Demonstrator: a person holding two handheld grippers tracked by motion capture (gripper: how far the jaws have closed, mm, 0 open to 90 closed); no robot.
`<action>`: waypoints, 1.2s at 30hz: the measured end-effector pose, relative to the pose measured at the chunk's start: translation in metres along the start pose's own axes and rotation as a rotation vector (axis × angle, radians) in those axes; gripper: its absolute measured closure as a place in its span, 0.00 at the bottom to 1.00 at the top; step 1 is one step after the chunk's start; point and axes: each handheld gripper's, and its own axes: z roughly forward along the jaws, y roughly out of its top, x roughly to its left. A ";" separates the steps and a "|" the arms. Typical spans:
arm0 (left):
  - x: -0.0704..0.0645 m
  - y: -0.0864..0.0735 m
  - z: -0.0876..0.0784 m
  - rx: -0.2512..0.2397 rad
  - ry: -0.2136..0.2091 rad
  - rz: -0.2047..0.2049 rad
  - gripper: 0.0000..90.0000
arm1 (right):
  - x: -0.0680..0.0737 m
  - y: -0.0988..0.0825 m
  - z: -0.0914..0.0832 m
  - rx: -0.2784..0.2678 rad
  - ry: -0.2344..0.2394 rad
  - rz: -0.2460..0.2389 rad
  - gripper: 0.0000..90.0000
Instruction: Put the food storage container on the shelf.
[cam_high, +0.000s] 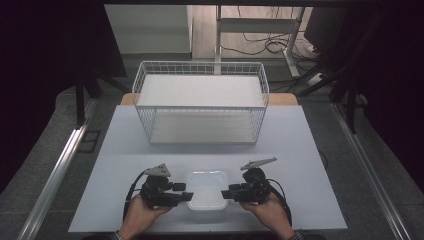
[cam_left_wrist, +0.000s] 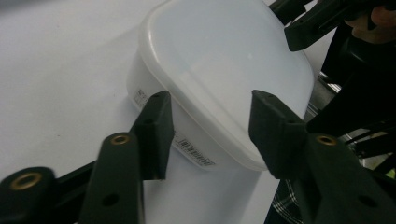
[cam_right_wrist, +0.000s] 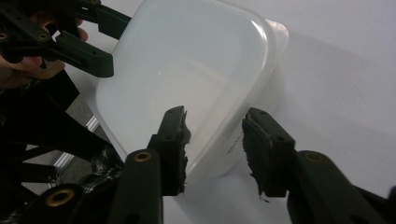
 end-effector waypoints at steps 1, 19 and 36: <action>-0.003 0.000 -0.002 -0.016 0.029 0.002 0.62 | 0.002 -0.002 -0.002 -0.015 -0.011 0.003 0.70; -0.003 0.001 -0.011 -0.123 0.174 -0.031 0.88 | 0.022 -0.001 0.001 -0.135 -0.166 -0.082 0.88; -0.004 0.024 -0.020 -0.163 0.204 -0.010 0.89 | 0.015 0.018 -0.008 -0.242 -0.180 -0.156 0.87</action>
